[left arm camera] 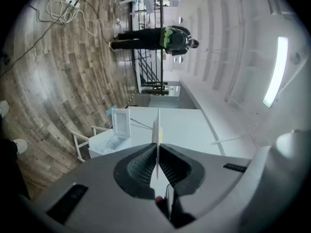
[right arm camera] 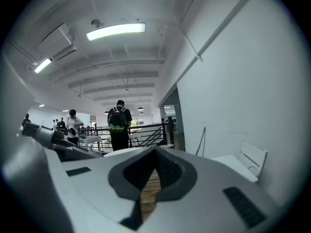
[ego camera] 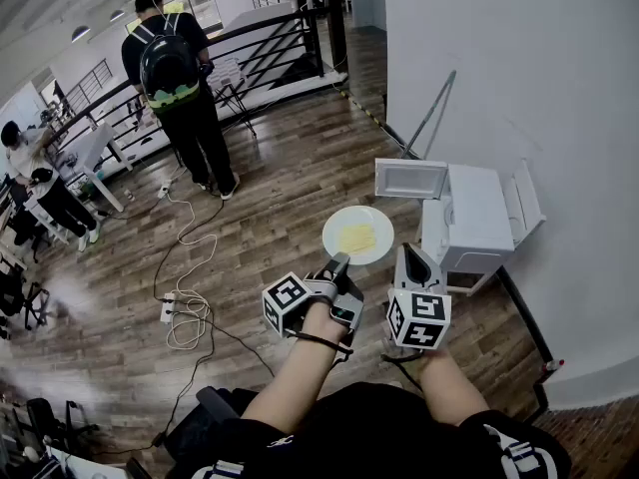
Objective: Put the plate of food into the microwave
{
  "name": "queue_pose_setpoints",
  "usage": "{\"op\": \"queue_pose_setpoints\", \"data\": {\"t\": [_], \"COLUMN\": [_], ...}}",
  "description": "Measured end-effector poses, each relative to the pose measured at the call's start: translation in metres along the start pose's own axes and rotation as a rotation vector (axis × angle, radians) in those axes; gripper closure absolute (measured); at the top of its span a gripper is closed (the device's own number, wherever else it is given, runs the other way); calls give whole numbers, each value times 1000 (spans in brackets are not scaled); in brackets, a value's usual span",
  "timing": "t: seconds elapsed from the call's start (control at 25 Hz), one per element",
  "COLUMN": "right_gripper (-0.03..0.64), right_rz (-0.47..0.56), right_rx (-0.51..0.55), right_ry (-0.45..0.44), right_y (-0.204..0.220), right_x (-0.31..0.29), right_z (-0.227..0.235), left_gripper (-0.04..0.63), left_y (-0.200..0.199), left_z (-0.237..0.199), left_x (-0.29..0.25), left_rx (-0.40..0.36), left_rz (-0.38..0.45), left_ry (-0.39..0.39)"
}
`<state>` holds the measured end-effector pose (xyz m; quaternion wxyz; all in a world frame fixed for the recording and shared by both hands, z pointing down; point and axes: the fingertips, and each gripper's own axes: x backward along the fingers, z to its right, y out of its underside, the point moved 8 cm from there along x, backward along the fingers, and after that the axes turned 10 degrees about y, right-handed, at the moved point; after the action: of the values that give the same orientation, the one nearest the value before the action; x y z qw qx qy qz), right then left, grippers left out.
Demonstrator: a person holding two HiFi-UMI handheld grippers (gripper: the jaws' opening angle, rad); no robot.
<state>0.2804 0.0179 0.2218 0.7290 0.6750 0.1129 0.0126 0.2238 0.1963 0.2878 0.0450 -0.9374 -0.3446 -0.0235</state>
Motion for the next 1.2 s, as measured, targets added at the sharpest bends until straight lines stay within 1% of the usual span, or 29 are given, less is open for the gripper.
{"op": "queue_pose_setpoints", "data": {"t": [0.24, 0.48, 0.68, 0.84, 1.0, 1.2], "right_gripper": [609, 609, 609, 609, 609, 609], "right_rz": [-12, 18, 4, -8, -19, -38], "right_rx": [-13, 15, 16, 24, 9, 11], "right_ry": [-26, -43, -71, -95, -105, -115], "right_y": [6, 3, 14, 20, 22, 34], "right_x": [-7, -8, -17, -16, -12, -18], "right_z": [-2, -27, -37, -68, -111, -141], "left_gripper": [579, 579, 580, 578, 578, 578], "left_y": [-5, -18, -25, -47, -79, -104], "left_z": [-3, -4, -15, -13, -7, -18], "left_x": [-1, 11, 15, 32, 60, 77], "left_rx": [-32, -25, -27, -16, -12, 5], "left_rz": [12, 20, 36, 45, 57, 71], "left_ry": [-15, -14, -22, -12, 6, 1]}}
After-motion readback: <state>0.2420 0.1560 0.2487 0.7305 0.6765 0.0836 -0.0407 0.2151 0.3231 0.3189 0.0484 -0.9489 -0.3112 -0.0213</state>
